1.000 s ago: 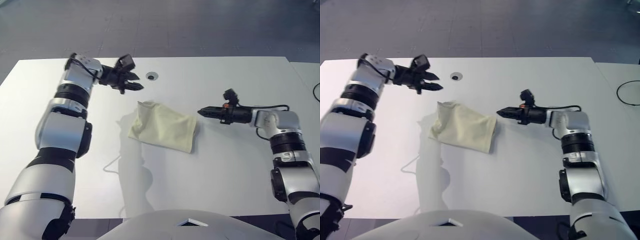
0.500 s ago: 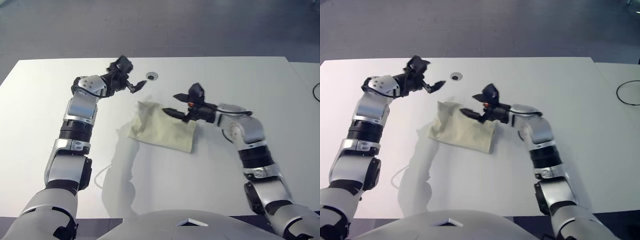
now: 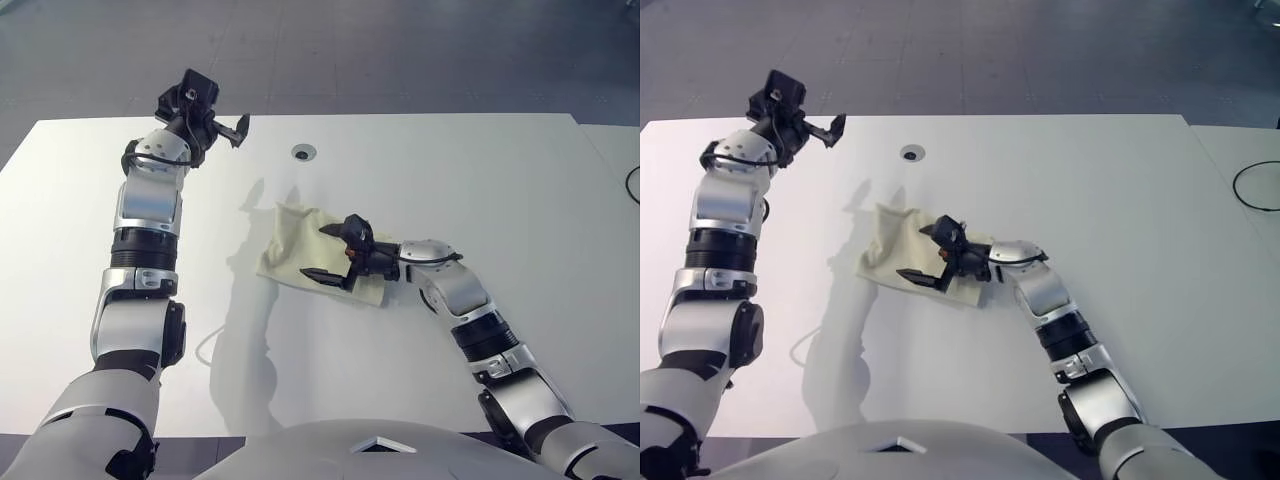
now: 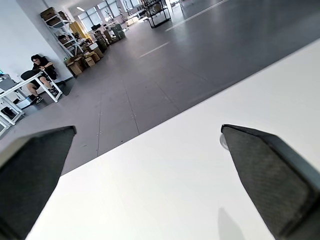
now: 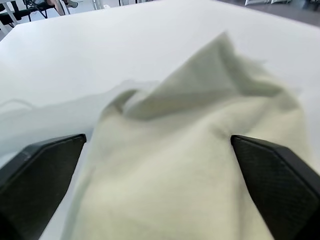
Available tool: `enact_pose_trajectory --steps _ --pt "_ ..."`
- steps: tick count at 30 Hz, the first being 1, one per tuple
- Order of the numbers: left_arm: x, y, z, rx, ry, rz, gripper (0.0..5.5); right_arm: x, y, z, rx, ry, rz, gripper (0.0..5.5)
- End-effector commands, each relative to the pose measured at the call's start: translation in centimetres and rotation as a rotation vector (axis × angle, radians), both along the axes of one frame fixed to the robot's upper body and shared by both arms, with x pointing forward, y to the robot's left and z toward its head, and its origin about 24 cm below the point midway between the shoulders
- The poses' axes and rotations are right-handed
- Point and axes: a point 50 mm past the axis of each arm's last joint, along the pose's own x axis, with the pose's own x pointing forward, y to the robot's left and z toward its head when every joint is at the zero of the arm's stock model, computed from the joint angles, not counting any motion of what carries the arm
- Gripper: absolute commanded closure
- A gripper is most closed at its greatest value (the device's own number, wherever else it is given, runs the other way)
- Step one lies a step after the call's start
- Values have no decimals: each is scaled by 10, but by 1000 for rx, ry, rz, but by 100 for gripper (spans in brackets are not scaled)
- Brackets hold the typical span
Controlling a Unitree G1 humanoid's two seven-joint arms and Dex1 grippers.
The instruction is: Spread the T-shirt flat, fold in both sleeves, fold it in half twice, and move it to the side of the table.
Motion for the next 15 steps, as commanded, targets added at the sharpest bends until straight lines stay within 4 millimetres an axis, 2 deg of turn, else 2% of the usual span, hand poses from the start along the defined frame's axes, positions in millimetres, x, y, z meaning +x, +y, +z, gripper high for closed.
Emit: enact_pose_trajectory --steps 1,4,6,8,11,12,15 --pt "6 -7 15 -10 -46 -12 10 -4 -27 -6 108 161 -134 42" --pt "4 -3 19 -32 -52 -11 10 1 -74 -1 117 152 -342 12" --pt "2 1 17 -37 -52 5 10 1 -98 -7 84 140 -463 12" --pt "1 1 16 -44 -51 7 10 -7 -116 -21 -3 113 -567 12" --pt "-2 1 15 -56 -50 9 10 -14 -125 -30 -29 84 -632 12" --pt "-1 -1 15 -56 -49 5 10 -14 -125 -25 -34 44 -635 12" --pt "-3 2 15 -53 -53 18 10 8 -118 12 -3 -100 -605 12"
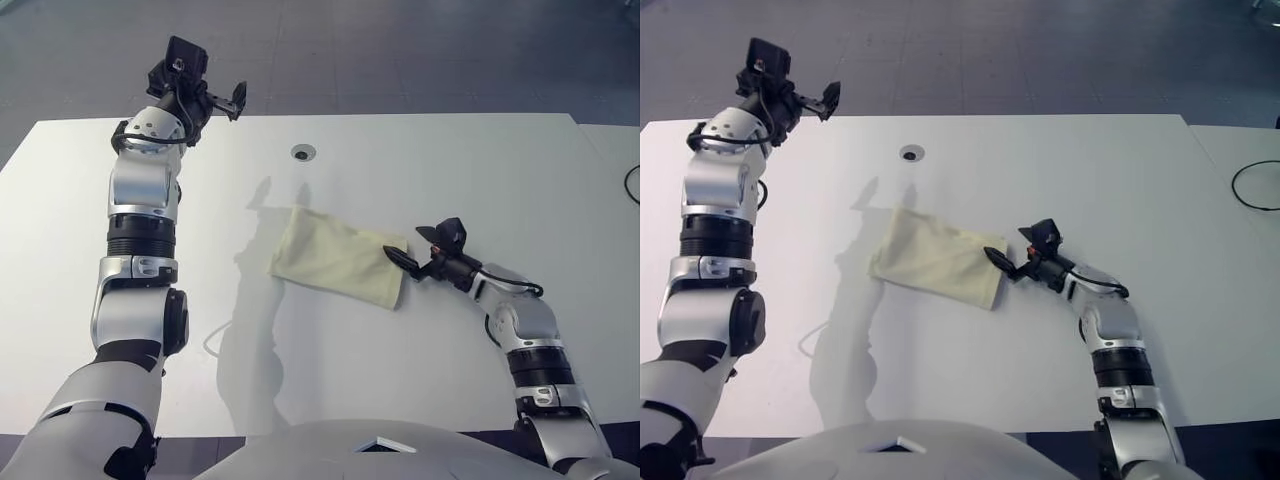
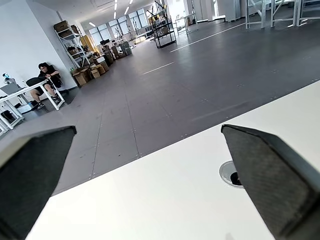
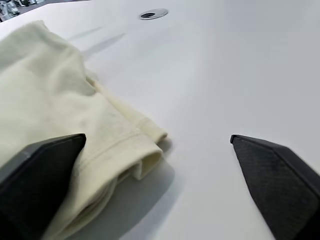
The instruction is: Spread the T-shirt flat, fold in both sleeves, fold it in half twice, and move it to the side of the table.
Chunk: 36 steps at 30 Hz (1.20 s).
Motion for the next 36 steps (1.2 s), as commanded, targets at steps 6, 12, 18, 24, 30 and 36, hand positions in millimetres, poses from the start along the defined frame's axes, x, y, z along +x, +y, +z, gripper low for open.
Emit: enact_pose_trajectory --steps 6,12,18,24,30,36 --pt "-5 4 0 -7 -7 27 10 58 35 99 -31 -277 71 12" --pt "-6 -1 -5 -15 0 14 10 29 64 35 86 -55 458 12" --pt "-4 -7 -8 -16 15 -8 10 20 61 17 -27 -166 521 12" --pt "-2 -13 -8 -13 20 -24 10 14 61 4 -85 -236 561 12" --pt "-1 -13 -11 -9 31 -22 10 -4 64 -21 -39 -92 616 12" --pt "-3 -12 -9 -7 24 -18 10 -33 6 -83 -54 296 362 12"
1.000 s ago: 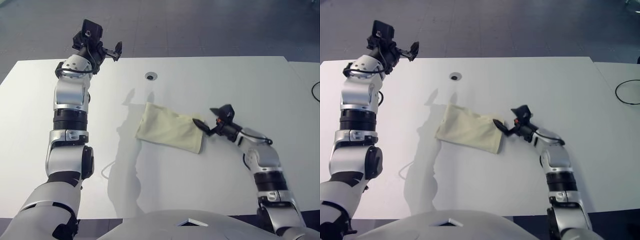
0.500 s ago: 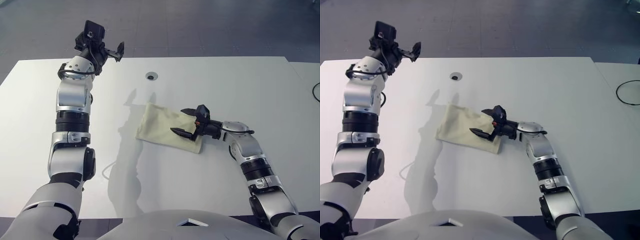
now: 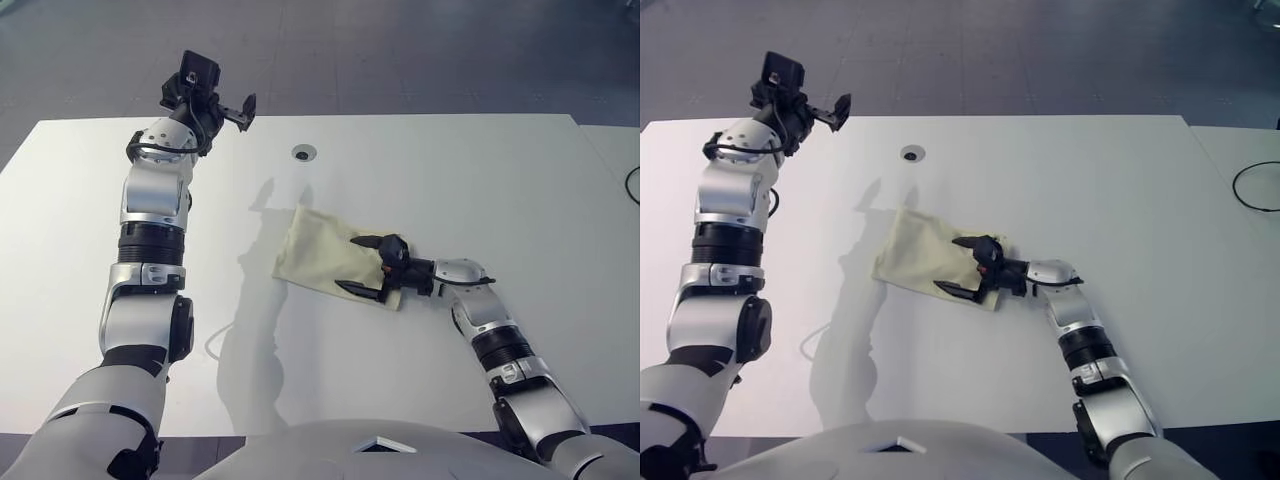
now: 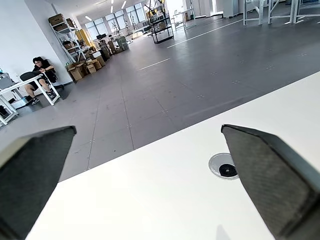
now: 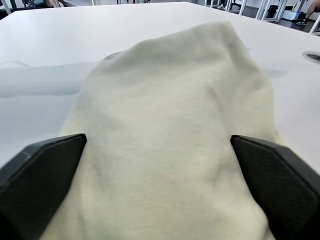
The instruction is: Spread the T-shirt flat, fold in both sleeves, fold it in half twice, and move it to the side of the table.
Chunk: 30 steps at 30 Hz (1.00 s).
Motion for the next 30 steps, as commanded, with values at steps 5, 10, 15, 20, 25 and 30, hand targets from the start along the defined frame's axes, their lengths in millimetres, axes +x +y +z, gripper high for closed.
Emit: enact_pose_trajectory --steps 5,10,15,20,25,30 --pt "-9 8 0 -2 -16 40 10 -34 -117 -75 -356 298 -712 12" --pt "-18 5 -7 -18 -19 66 10 -39 -142 -82 -412 334 -1122 12" --pt "-29 4 -12 -31 -21 138 10 -24 -124 -77 -351 334 -1261 12" --pt "-34 1 -5 -46 -59 174 10 11 -131 5 -186 -114 -1364 12" --pt "-52 6 4 -44 -127 252 10 0 -109 109 -97 -412 -1426 12" --pt "-68 6 -3 -66 -105 281 10 -15 -89 107 -76 -310 -1442 12"
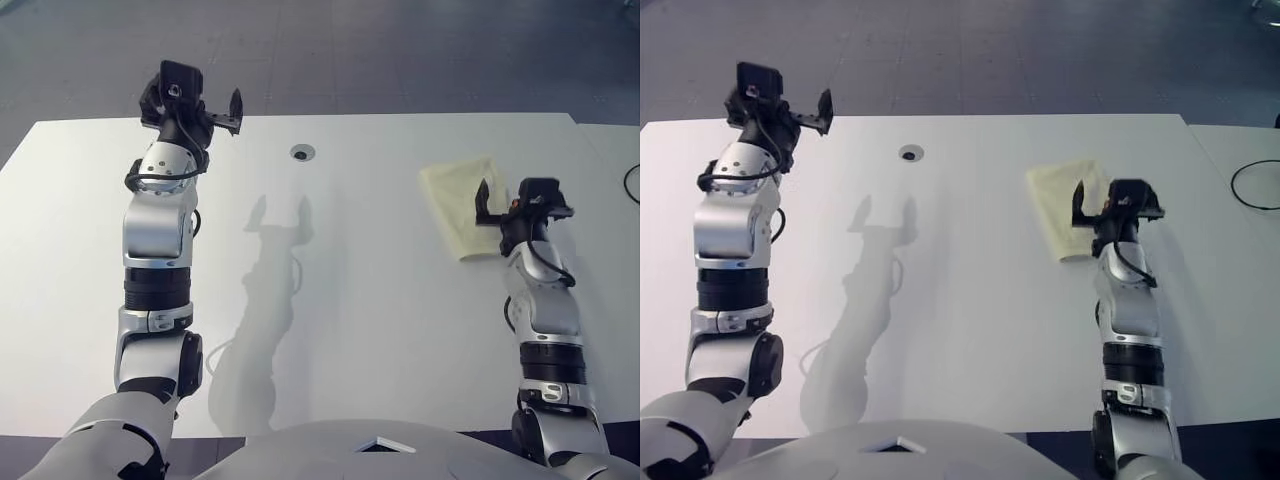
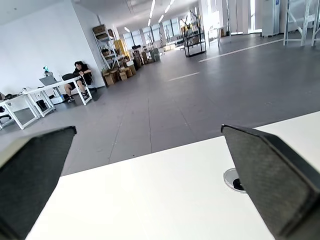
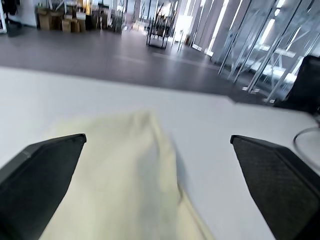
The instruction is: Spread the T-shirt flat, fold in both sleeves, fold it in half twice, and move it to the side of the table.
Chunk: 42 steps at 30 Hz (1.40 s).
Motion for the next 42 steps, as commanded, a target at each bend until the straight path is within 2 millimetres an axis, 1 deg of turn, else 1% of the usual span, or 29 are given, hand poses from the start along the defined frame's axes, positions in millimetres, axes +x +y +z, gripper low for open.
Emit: enact_pose_trajectory --steps 1,6,12,19,26,30,42 --pt "-24 7 -10 -23 34 85 10 -23 22 23 59 11 -33 12" --pt "-25 6 -9 -24 64 79 10 -23 21 24 69 60 -52 12" --pt "-24 5 -13 -18 103 46 10 -26 20 20 68 89 -64 12" --pt "-23 5 -17 -29 117 55 10 -19 19 22 59 91 -46 12" --pt "-22 4 -17 -37 122 61 10 -19 19 20 56 102 -39 12" --pt "-19 0 -15 -40 123 44 10 -23 18 19 59 104 -55 12" --pt "-20 2 -11 -39 115 49 10 -22 20 24 39 105 -38 12"
